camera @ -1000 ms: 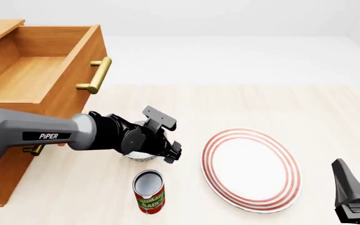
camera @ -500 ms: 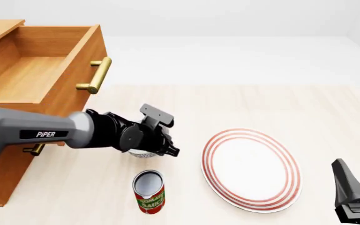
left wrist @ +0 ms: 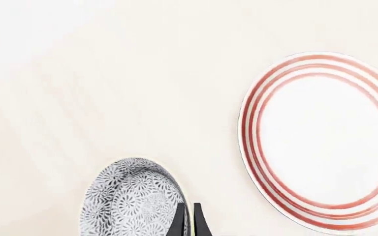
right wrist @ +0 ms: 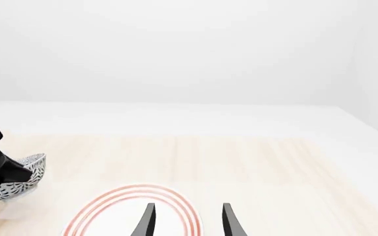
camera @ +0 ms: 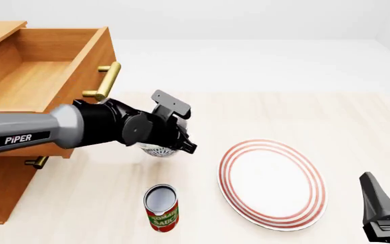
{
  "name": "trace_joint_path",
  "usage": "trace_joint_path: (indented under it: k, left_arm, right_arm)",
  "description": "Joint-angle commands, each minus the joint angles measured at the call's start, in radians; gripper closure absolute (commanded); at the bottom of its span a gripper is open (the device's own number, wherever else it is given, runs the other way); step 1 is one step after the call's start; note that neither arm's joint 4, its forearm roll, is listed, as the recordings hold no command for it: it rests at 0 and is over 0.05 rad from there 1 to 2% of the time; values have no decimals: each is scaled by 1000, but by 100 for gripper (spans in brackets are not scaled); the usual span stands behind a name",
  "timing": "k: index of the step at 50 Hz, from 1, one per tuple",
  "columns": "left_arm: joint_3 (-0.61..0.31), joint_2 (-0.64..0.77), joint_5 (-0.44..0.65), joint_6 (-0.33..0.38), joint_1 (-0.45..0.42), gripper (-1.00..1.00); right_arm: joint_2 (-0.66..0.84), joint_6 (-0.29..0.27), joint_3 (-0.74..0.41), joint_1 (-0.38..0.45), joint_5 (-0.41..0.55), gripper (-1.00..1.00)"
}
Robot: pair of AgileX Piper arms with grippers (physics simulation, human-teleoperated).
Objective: Put the bowl in the top drawer of the cabinet.
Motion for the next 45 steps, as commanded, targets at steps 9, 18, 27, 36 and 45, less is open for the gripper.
trace_joint_path:
  k: [9, 18, 27, 36, 45]
  left_arm:
    - [-198, -153, 220, 100, -15, 100]
    - [-313, -204, 322, 161, -19, 100]
    - [-417, -248, 425, 225, -33, 100]
    - [-534, -263, 501, 268, -43, 100]
    - [-577, -272, 530, 303, -33, 100]
  right_arm:
    - [0, 1, 0, 0, 2, -100]
    - [0, -1, 0, -1, 2, -100]
    - [0, -1, 0, -2, 5, -100]
    - [0, -2, 0, -2, 3, -100]
    - [0, -1, 0, -1, 6, -100]
